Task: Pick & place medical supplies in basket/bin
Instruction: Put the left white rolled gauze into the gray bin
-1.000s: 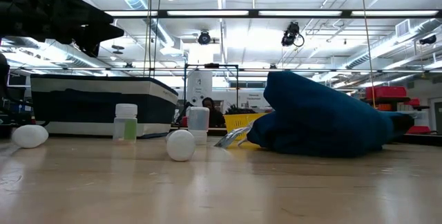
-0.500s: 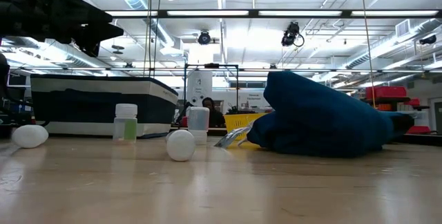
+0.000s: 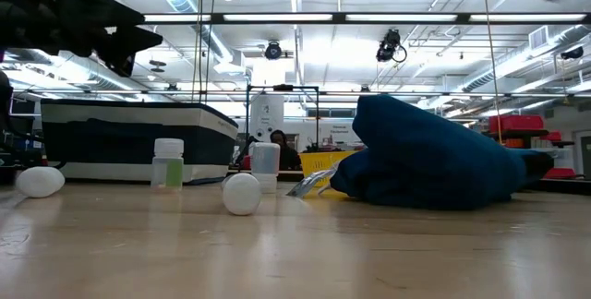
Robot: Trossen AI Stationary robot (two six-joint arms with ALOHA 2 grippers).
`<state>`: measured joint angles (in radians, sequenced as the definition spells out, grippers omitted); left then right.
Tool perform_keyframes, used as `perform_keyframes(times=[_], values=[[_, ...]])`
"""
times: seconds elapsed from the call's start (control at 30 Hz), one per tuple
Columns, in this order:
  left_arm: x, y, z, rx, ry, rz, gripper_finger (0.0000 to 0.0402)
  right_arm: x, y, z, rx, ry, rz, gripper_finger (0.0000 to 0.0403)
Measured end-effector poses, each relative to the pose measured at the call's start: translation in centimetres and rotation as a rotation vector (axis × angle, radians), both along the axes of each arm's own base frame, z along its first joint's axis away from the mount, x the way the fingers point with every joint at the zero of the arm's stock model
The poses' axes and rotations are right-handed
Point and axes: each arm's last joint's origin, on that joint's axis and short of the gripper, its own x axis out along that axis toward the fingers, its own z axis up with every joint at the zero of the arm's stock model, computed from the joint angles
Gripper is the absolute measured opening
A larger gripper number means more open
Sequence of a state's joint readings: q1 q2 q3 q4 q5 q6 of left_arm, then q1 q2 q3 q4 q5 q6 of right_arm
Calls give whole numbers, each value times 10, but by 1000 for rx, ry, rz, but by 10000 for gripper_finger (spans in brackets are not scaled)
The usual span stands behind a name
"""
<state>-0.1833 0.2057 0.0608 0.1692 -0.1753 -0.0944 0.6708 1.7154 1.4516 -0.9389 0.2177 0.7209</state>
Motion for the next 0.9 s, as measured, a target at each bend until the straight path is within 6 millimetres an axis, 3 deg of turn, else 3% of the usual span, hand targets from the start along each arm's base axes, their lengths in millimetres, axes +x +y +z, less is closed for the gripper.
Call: perform_keyframes(times=[0.1,0.27,0.5,0.7,0.9], values=[[3,-1,-3,-3,35,-28,216,17,1,1,-30,-198,90,160],[10,-3,-13,22,139,-42,216,37,-8,-13,-84,-378,160,160],[20,-7,-23,51,271,-66,217,44,-26,-41,-153,-424,213,160],[30,-18,-5,115,404,-89,227,47,-35,-45,-183,-411,218,160],[36,-35,8,166,739,-130,230,47,-35,-45,-200,-409,246,160]])
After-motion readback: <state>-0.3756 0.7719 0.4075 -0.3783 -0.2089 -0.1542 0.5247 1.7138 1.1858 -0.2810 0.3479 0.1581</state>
